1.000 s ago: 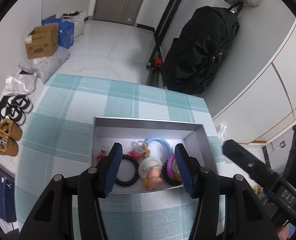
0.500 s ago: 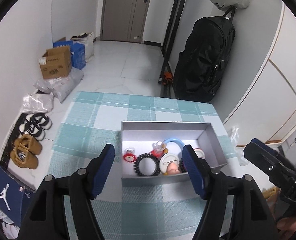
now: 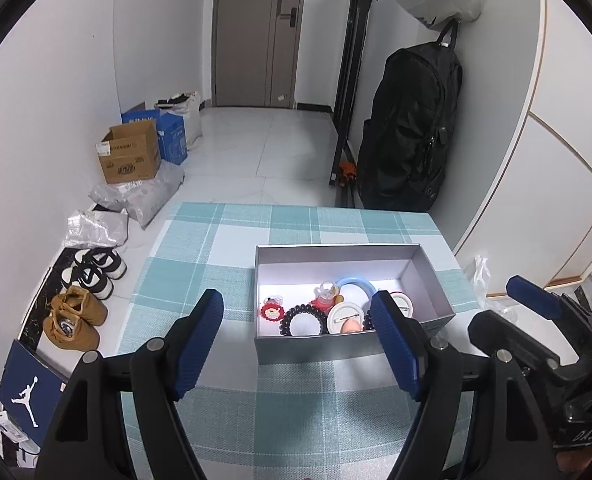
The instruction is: Organize jewelry
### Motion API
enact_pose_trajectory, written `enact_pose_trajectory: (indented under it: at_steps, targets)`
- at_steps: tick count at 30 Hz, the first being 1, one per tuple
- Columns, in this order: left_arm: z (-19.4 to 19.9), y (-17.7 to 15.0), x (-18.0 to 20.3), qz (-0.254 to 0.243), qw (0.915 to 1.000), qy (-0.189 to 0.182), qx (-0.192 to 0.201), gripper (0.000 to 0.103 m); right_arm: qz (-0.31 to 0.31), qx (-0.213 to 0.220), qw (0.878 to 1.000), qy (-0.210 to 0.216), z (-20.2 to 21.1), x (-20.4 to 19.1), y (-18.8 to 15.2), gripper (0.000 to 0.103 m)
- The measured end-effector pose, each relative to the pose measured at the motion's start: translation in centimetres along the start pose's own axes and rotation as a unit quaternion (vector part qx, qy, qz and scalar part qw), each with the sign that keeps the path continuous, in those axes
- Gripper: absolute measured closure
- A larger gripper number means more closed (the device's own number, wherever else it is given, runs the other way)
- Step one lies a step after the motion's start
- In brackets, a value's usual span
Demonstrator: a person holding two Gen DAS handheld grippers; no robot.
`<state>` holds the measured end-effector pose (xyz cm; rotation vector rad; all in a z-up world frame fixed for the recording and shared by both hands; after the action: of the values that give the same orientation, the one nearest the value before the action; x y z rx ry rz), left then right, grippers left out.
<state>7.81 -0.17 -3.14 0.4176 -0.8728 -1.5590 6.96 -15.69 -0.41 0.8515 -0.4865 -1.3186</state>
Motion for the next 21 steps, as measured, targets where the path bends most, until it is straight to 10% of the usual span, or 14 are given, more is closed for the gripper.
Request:
enact_pose_trajectory:
  at_steps: [21]
  targets:
    - [0.8,-0.26,0.06,0.003,1.0,0.003,0.006,0.031,-0.001,0.002,1.0,-0.01,0.24,0.16,-0.53,0.001]
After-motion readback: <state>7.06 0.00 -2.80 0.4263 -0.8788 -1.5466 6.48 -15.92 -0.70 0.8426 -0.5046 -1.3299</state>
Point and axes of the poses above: each gripper's, at about its wrist camera, not at the fingertips, and z roughly against the way its jaws point, x to its right, y to its top, the point moved 6 cm from there along -z, roughly the way its jaws point, and after that the axes turned 9 degrees about -y, right-handed, at the moved point
